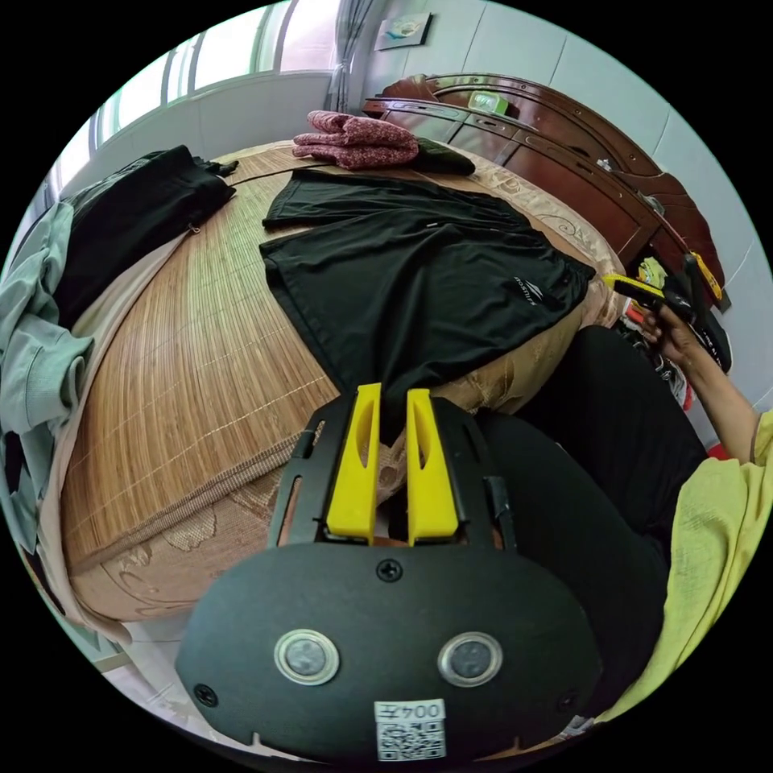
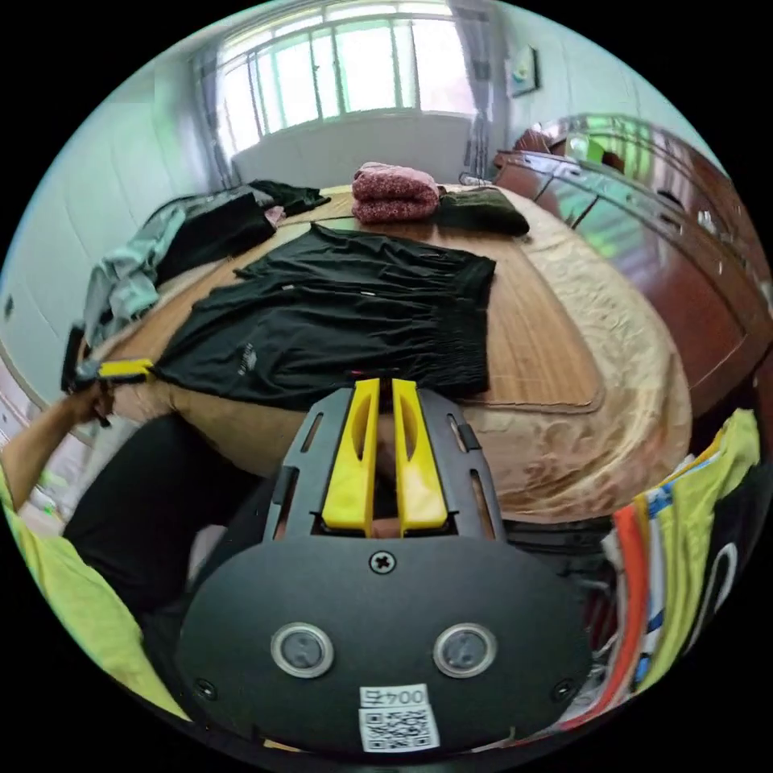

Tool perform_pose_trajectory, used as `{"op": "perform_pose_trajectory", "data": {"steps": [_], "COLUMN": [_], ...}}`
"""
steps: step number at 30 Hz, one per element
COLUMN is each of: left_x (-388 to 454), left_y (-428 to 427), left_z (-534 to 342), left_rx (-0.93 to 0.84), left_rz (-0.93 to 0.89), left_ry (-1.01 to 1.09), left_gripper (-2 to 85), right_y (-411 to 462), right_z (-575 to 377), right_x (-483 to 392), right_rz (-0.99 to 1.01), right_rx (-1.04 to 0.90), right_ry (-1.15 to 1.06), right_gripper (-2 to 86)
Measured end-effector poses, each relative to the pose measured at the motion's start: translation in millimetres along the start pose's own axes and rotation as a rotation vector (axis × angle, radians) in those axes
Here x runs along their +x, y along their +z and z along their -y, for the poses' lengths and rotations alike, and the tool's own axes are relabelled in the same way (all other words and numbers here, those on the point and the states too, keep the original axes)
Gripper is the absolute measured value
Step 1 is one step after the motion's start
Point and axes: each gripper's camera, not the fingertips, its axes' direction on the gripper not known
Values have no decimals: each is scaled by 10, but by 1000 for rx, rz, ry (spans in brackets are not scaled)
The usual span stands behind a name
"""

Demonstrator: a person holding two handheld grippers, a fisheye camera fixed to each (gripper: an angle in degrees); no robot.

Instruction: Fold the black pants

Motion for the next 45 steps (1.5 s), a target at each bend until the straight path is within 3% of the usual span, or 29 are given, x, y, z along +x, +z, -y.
{"op": "perform_pose_trajectory", "data": {"steps": [9,13,19,28,38,41,45], "left_x": [65,107,97,86,73,-19,-250], "left_y": [-66,-104,-168,-343,-508,-686,-982], "left_z": [105,181,271,447,489,536,674], "left_rx": [-6,-19,-20,-68,-115,-131,-53], "left_rz": [17,38,32,-4,-100,-134,-78], "left_ry": [-24,-26,-36,-38,5,26,-30], "left_gripper": [35,41,32,10,32,57,66], "right_y": [398,697,1003,871,702,466,91], "right_z": [276,377,444,337,100,132,168], "right_x": [-213,-454,-535,-90,423,650,1116], "right_rz": [-85,-185,-252,-114,-107,-65,248], "right_rx": [-204,-326,-417,-413,-435,-384,-188], "right_ry": [-385,-592,-721,-554,-408,-278,79], "right_gripper": [104,88,93,39,79,102,109]}}
